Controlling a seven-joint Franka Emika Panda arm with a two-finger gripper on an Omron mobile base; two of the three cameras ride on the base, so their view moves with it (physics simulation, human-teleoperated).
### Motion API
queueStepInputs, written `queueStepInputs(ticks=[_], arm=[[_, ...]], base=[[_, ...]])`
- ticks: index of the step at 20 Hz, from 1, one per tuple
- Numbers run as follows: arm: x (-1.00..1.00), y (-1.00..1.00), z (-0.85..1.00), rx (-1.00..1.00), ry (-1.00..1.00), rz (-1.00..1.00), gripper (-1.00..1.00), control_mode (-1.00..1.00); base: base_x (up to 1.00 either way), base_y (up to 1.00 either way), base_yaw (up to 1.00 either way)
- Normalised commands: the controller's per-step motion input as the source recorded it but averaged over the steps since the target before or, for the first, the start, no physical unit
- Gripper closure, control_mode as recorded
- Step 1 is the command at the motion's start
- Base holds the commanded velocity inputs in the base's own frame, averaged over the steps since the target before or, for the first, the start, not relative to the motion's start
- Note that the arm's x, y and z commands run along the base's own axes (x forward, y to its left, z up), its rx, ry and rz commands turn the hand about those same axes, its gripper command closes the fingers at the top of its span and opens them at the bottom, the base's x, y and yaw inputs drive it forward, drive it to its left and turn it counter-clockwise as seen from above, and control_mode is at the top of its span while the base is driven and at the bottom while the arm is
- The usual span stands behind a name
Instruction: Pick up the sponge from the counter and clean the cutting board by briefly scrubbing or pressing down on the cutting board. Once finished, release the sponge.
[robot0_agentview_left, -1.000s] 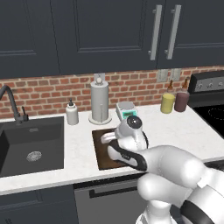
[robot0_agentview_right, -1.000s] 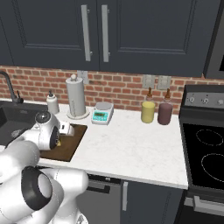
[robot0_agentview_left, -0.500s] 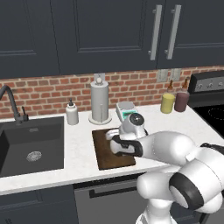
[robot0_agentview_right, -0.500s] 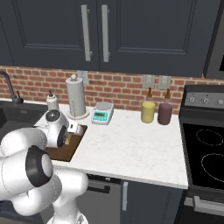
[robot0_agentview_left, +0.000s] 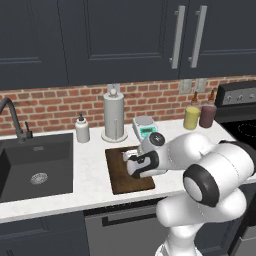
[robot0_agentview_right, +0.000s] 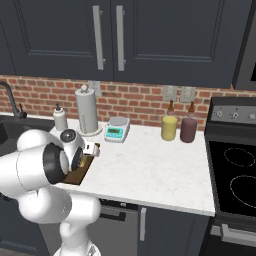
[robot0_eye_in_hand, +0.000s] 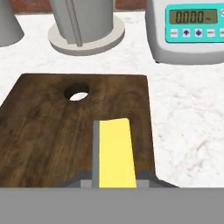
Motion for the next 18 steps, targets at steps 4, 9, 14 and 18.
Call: queueStepInputs(ticks=[4, 9, 14, 18], arm=[[0.06, 0.20, -0.01, 0.00, 0.00, 0.00, 1.00, -1.00], [0.01, 0.35, 0.00, 0.01, 0.00, 0.00, 1.00, -1.00], [0.00, 0.39, 0.00, 0.03, 0.00, 0.00, 1.00, -1.00], [0.04, 0.40, 0.00, 0.04, 0.00, 0.00, 1.00, -1.00]], base=[[0.00, 0.00, 0.00], [0.00, 0.00, 0.00], [0.00, 0.00, 0.00], [0.00, 0.00, 0.00]])
